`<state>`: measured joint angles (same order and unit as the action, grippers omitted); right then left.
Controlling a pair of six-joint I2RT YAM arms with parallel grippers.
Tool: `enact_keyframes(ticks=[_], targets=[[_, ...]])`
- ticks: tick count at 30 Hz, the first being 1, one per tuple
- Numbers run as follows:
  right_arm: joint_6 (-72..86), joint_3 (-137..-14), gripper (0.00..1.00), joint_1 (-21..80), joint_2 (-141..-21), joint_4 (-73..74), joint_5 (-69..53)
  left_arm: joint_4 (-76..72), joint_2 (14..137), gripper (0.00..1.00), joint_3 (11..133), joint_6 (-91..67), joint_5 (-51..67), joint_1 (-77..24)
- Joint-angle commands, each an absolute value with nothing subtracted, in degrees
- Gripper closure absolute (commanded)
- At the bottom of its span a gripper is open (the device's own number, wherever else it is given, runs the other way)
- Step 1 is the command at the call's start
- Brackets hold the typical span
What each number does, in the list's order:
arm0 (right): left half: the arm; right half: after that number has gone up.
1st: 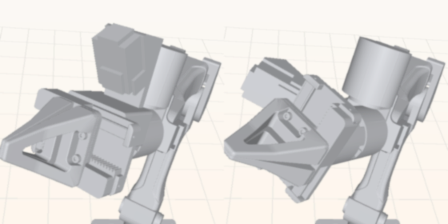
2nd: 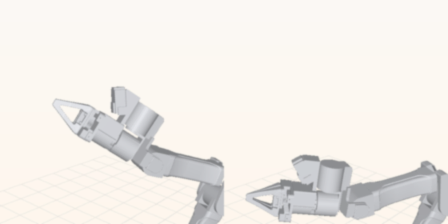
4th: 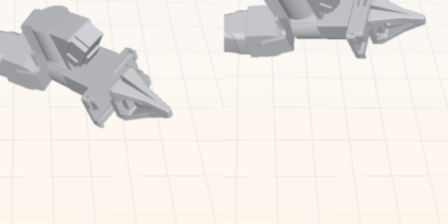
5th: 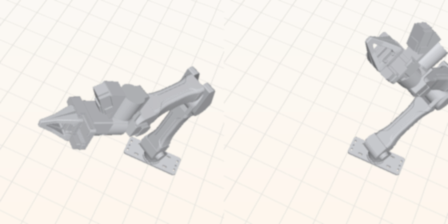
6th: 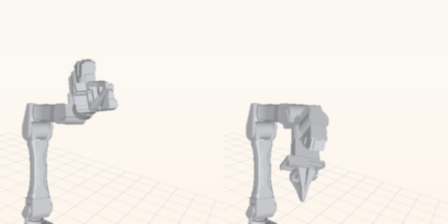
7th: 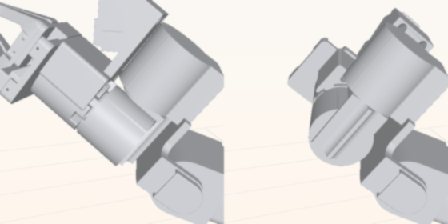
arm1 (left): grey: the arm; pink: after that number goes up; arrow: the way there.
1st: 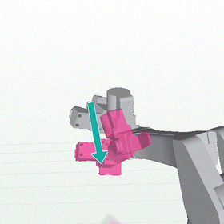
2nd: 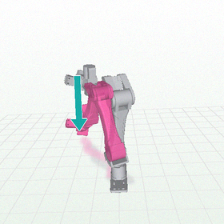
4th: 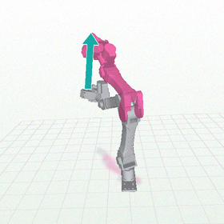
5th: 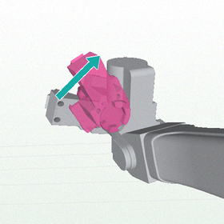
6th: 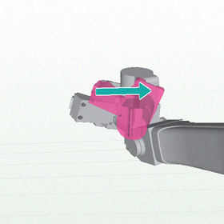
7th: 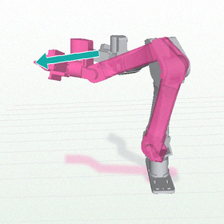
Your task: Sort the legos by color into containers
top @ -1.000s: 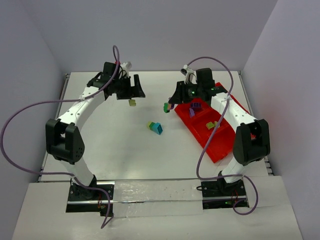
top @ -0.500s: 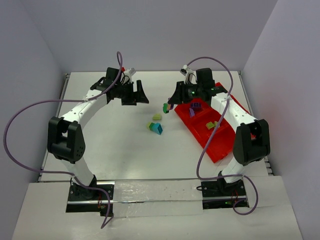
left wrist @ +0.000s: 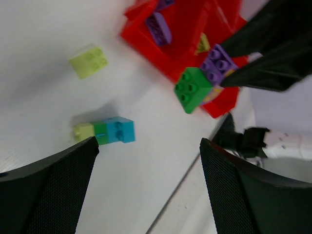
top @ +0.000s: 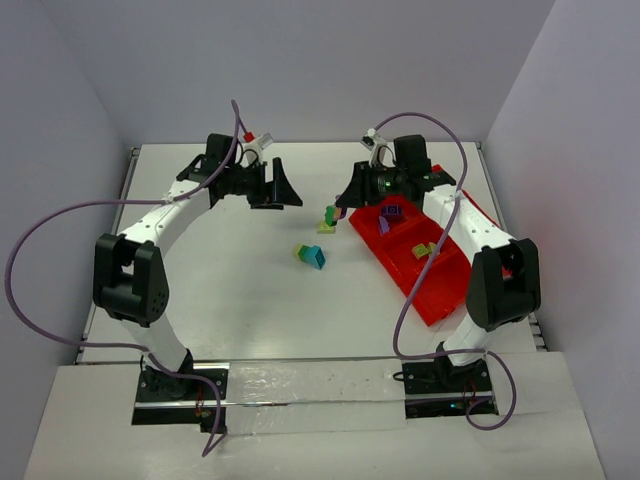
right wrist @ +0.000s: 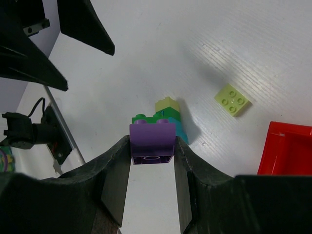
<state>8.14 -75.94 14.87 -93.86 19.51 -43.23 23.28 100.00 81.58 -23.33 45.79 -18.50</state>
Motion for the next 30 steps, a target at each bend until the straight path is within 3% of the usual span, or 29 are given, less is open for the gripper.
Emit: enact_keyframes(ticks=[1, 8, 17, 30], targets=[[9.82, -78.93, 0.94, 14.15, -90.75, 15.69, -48.86, 10.7, 96.51, 0.09, 79.24, -26.73, 63.68, -18.37], [15.1, -78.05, 0.94, 14.15, -90.7, 7.49, -58.41, -6.75, 95.1, 0.11, 74.38, -38.49, 69.17, -18.94], [26.04, -76.25, 0.95, 14.31, -91.73, -6.49, -68.33, -8.06, 96.28, 0.14, 75.22, -39.18, 70.37, -20.1], [27.57, -77.16, 0.95, 16.23, -92.96, -8.15, -70.84, -11.79, 98.41, 0.23, 77.08, -42.45, 71.79, -22.04]])
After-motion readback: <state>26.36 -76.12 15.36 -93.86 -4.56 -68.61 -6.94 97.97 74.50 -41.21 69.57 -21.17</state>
